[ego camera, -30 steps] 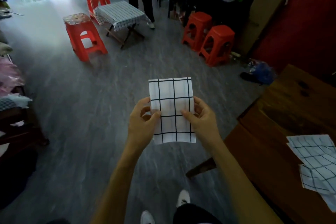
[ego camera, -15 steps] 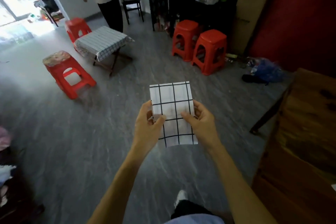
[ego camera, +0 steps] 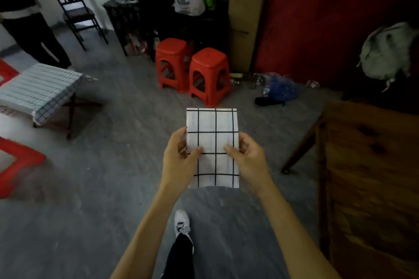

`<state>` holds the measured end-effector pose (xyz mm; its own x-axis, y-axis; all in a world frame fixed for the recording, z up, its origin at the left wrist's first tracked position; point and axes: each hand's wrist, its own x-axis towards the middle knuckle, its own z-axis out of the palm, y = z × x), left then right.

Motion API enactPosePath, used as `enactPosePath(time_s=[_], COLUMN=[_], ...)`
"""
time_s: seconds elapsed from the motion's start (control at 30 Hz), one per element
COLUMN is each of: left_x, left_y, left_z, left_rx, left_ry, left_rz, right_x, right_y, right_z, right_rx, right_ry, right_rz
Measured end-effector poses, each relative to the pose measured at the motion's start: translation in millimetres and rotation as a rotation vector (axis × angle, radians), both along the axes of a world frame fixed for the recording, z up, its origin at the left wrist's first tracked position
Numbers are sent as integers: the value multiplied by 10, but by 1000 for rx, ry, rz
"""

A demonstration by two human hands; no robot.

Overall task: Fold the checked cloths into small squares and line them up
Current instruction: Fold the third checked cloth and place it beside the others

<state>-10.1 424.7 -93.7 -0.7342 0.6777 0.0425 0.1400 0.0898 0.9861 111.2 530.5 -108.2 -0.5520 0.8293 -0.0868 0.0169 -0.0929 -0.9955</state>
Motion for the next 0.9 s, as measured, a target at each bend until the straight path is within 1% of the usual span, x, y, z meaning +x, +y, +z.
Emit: enactPosePath(time_s=[0.17,0.3,0.4,0.5,0.73,0.9], left_x=[-812,-1404,-1751,-1916,-2076,-2008], left_y=[843,1558,2122,2601,3796,4849], left_z=[-201,-143,-54,-36,-259,-313], left_rx=[17,17,60,59,-4,-38], left_ry=[-48,-76,-68,-88,-78,-9], left_rz=[-123,-262,-349,-419,-540,-609], right_x=[-664,-1166,-1462,-1612,-1718,-1598], right_y=[699,1247,1665,2031,3011,3983], right_z=[-33,102,212,230,30,-172], right_rx=[19,11,32,16,-42,-41], right_ry=[-48,-73,-65,-71,-66,-7], right_rz=[-102,-211,-282,-382,-543,-614])
